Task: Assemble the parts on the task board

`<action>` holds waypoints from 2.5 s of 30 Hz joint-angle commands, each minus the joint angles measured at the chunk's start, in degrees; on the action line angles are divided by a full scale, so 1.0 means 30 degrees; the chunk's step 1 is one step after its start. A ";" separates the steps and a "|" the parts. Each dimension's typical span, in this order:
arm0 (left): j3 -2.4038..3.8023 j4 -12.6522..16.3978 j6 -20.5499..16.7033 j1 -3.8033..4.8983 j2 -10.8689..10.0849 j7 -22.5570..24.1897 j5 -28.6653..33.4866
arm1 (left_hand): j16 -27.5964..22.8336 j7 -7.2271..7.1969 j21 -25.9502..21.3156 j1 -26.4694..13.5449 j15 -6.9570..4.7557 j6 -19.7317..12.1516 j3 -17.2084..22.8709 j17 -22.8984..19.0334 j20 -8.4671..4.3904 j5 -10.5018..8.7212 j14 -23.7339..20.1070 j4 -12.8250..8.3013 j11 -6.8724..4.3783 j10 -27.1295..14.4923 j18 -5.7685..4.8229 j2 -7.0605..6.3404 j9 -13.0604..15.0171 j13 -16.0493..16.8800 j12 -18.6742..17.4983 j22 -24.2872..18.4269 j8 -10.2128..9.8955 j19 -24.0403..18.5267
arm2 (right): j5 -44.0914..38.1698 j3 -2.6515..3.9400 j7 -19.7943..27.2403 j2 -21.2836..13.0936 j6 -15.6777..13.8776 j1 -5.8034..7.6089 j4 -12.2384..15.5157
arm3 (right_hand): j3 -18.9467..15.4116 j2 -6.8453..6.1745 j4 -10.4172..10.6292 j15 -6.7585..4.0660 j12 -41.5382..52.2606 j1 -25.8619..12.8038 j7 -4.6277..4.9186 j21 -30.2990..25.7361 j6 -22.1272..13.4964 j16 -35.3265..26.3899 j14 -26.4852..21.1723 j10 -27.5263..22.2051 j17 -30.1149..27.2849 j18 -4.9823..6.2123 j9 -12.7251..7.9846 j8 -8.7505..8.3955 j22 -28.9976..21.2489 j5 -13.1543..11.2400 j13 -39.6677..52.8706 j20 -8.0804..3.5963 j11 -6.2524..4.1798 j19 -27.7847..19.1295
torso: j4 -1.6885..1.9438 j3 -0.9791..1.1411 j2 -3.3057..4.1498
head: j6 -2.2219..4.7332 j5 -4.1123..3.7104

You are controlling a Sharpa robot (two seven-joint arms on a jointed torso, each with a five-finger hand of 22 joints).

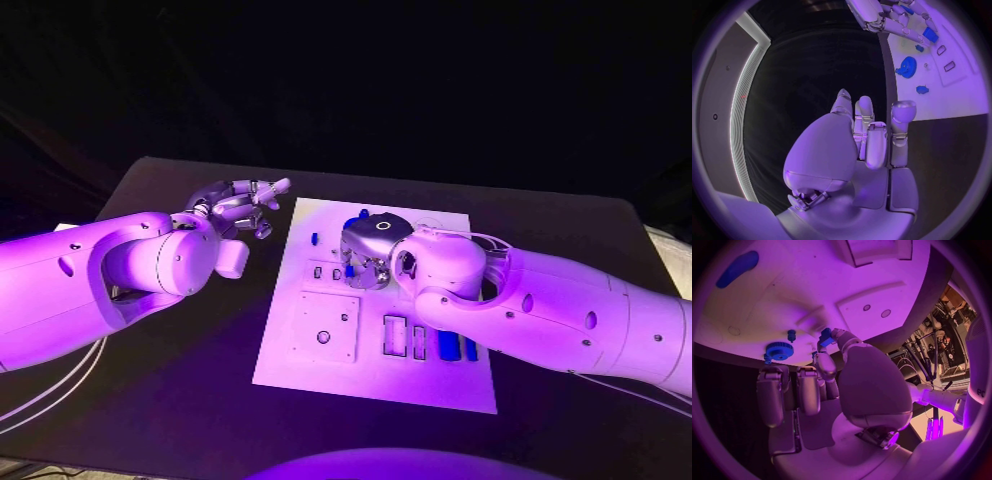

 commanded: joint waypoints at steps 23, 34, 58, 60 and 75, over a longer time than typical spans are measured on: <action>0.0017 0.0032 0.0409 0.0033 0.0135 0.0505 0.0308 | -0.0068 -0.0028 -0.0127 -0.0072 0.0145 -0.0139 0.0023 0.0951 0.0038 -0.0014 0.0307 -0.0128 0.0030 -0.0148 0.0166 0.0194 -0.0025 -0.0048 -0.0111 -0.0048 -0.0042 -0.0161 | -0.0753 -0.0161 -0.0148 0.0312 -0.0159 -0.0295 -0.0504 | 0.0096 -0.0320 0.0076 -0.0057 -0.0368 -0.0041 0.0164 -0.0219 -0.0188 -0.0161 0.1490 -0.0253 0.2920 0.0063 -0.0016 -0.0103 0.3095 -0.0302 -0.0219 -0.0038 0.0017 0.0883 | -0.0011 -0.0021 -0.0003 | -0.0099 -0.0009; 0.0017 0.0019 0.0565 0.0032 0.0102 0.0397 0.0270 | -0.0072 -0.0023 -0.0151 -0.0066 0.0151 -0.0155 0.0035 0.0944 0.0047 -0.0013 0.0302 -0.0134 0.0036 -0.0165 0.0173 0.0219 -0.0026 -0.0057 -0.0115 -0.0070 -0.0040 -0.0172 | -0.0762 -0.0184 -0.0125 0.0278 -0.0142 -0.0352 -0.0544 | 0.0037 -0.0562 0.0168 0.0054 -0.0745 -0.0230 0.0331 -0.0364 -0.0575 -0.0309 0.1446 -0.0519 0.2762 0.0111 -0.0103 -0.0329 0.2892 -0.0471 -0.0487 0.0047 0.0157 0.0762 | -0.0008 -0.0018 -0.0015 | -0.0141 -0.0030; 0.0017 -0.0111 0.0696 0.0032 0.0105 0.0188 0.0235 | -0.0095 0.0001 -0.0220 -0.0090 0.0167 -0.0206 0.0021 0.0909 0.0067 -0.0026 0.0285 -0.0137 0.0057 -0.0212 0.0189 0.0215 -0.0033 -0.0075 -0.0125 -0.0135 -0.0047 -0.0207 | -0.0774 -0.0196 -0.0234 0.0250 -0.0999 -0.0396 -0.0515 | -0.0648 -0.1059 0.0627 0.0433 -0.1378 -0.0700 0.0806 -0.0663 -0.2083 -0.0546 0.1403 -0.1069 0.2578 0.0199 -0.0343 -0.0511 0.2522 -0.2885 -0.0997 0.0399 0.0606 0.0551 | -0.0016 -0.0008 -0.0003 | -0.0171 -0.0055; 0.0017 -0.0120 0.0710 0.0032 0.0116 0.0173 0.0207 | -0.0095 0.0001 -0.0220 -0.0090 0.0167 -0.0206 0.0021 0.0909 0.0067 -0.0026 0.0285 -0.0137 0.0057 -0.0212 0.0189 0.0215 -0.0033 -0.0075 -0.0125 -0.0135 -0.0047 -0.0207 | -0.0794 -0.0197 -0.0351 0.0224 -0.1585 -0.0421 -0.0462 | -0.1492 -0.1178 0.1172 0.0586 -0.1624 -0.1235 0.1022 -0.0699 -0.2689 -0.0442 0.1437 -0.1312 0.2719 0.0202 -0.0372 -0.0386 0.2482 -0.1753 -0.1186 0.0519 0.0804 0.0529 | -0.0017 -0.0008 -0.0009 | -0.0172 -0.0052; 0.0013 -0.0481 0.1873 0.0028 0.0314 -0.1184 -0.1061 | 0.0701 0.0032 0.0746 0.0252 0.0177 -0.0367 0.0284 0.1861 0.0097 0.0410 0.0721 -0.0361 0.0064 -0.0405 -0.0022 0.0423 -0.0067 -0.0193 -0.0186 0.0911 -0.0047 0.0451 | 0.1489 0.0312 0.2705 -0.1634 -0.8161 -0.0794 0.1894 | -0.4160 -0.0624 0.2587 0.0760 -0.1556 -0.0052 0.1223 -0.0885 -0.3169 -0.0653 0.1374 -0.1579 0.2586 0.0272 -0.0245 -0.0431 0.2254 -0.0650 -0.1354 0.0731 0.0981 0.0410 | -0.0080 0.0040 -0.0136 | -0.0022 0.0009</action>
